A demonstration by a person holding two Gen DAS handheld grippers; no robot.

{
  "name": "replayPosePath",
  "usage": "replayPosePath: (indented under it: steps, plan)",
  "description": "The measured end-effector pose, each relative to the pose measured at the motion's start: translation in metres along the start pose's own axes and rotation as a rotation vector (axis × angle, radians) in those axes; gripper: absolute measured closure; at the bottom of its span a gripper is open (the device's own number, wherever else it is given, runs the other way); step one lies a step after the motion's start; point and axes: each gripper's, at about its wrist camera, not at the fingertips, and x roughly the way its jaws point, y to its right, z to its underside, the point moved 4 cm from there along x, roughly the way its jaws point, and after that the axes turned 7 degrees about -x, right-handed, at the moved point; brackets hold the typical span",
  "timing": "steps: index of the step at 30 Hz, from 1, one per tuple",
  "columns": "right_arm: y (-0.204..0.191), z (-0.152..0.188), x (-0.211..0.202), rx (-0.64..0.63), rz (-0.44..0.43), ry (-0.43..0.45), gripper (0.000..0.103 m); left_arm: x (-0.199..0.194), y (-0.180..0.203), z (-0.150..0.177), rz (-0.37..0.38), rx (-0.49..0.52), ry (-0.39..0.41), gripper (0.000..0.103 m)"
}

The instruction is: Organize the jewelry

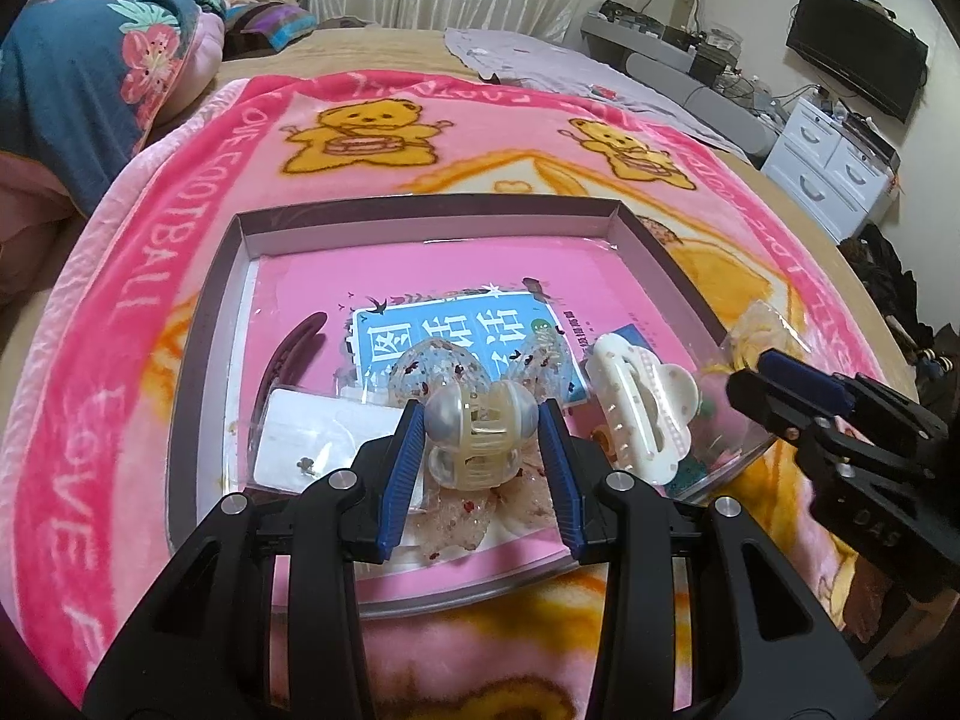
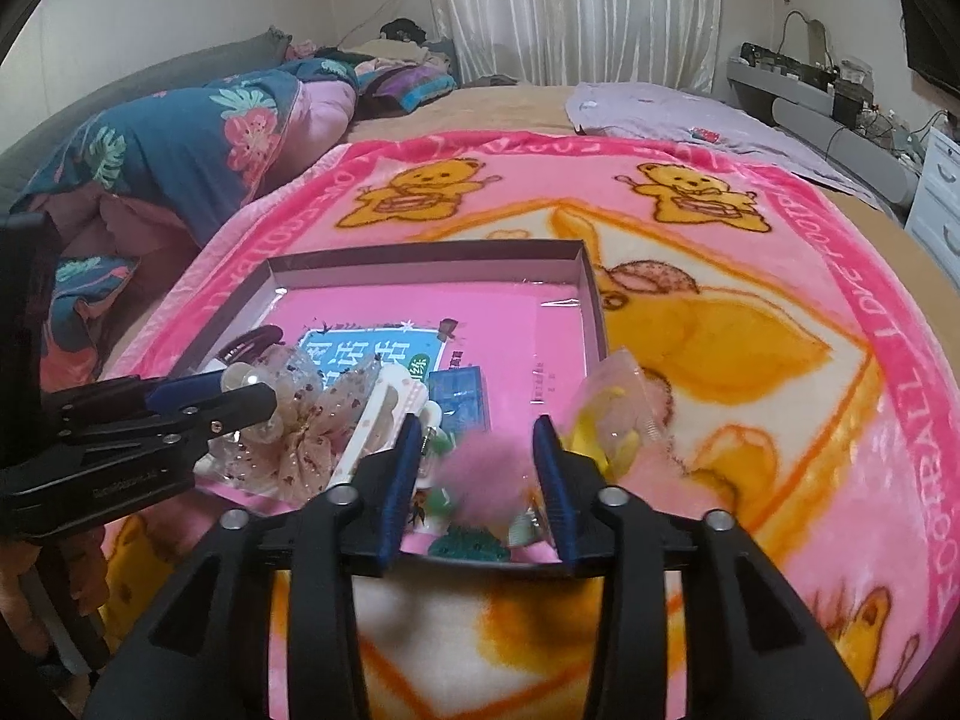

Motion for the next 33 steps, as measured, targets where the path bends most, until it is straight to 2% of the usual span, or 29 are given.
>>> replayPosePath:
  steps: [1,3,9,11,19,27,33]
  plan:
    - [0.001,0.000,-0.004,0.001,0.002,0.004,0.062,-0.001,0.000,0.000,-0.001,0.000,0.003,0.070]
    - [0.003,0.001,-0.015,0.008,0.005,0.019,0.059,-0.004,0.000,0.000,-0.001,-0.002,0.010,0.056]
    - [0.009,0.006,-0.052,0.039,0.013,0.078,0.036,-0.031,0.007,0.000,0.007,0.003,0.050,0.043]
    - [0.010,0.009,-0.066,0.049,0.016,0.098,0.025,-0.042,0.008,0.002,0.010,0.005,0.065,0.036]
    - [0.005,0.027,-0.103,0.049,0.013,0.137,0.009,-0.084,0.010,0.015,0.010,-0.003,0.112,0.011]
    - [-0.005,0.046,-0.123,0.038,0.009,0.139,0.007,-0.110,0.008,0.036,0.008,-0.016,0.127,0.010]
    - [-0.014,0.061,-0.127,0.029,0.003,0.121,0.007,-0.115,0.000,0.056,-0.014,-0.031,0.112,0.010]
